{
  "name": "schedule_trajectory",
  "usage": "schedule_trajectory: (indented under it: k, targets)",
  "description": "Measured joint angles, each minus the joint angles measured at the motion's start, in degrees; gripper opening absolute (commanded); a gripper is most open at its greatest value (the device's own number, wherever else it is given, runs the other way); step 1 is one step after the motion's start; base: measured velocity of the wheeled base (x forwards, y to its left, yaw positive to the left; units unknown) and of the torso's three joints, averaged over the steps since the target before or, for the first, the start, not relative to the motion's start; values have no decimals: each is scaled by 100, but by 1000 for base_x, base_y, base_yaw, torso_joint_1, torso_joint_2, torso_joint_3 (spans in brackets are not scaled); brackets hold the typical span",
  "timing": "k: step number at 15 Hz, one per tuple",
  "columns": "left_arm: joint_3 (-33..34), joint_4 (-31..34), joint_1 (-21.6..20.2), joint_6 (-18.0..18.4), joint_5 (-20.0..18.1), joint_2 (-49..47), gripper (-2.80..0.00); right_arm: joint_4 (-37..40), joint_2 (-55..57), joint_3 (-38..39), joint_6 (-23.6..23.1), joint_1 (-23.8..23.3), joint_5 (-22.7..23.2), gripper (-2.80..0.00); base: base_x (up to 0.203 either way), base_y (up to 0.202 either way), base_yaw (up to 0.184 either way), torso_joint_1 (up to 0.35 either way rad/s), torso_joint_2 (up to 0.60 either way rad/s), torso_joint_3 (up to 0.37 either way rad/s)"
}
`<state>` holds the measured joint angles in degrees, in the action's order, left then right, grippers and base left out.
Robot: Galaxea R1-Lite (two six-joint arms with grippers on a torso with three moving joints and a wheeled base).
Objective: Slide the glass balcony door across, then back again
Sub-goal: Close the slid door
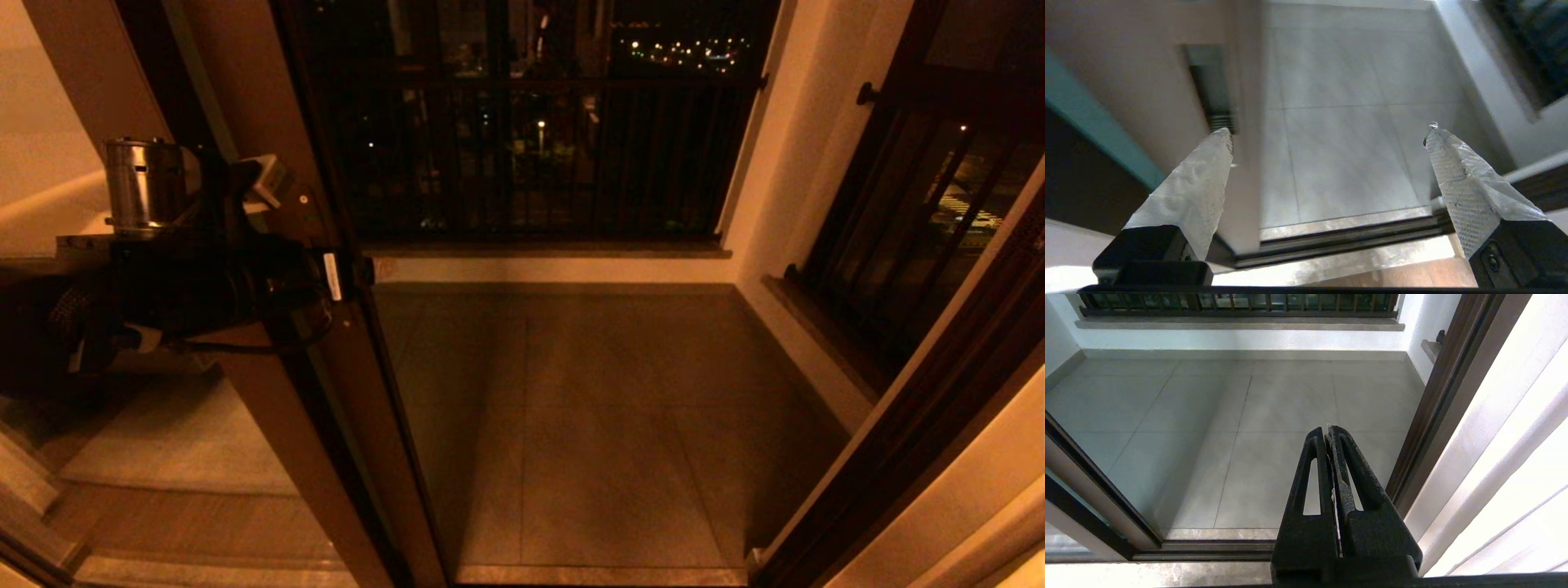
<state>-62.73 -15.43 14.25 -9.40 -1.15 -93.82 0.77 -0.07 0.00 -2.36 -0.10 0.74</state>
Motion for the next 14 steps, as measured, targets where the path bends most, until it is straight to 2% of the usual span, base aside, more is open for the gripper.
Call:
schedule_trajectory:
  k: [14]
  targets:
    - [-366, -11, -28, 8, -17, -417, 0, 1, 0, 0, 5, 0, 1, -280, 0, 0, 0, 0, 0, 0]
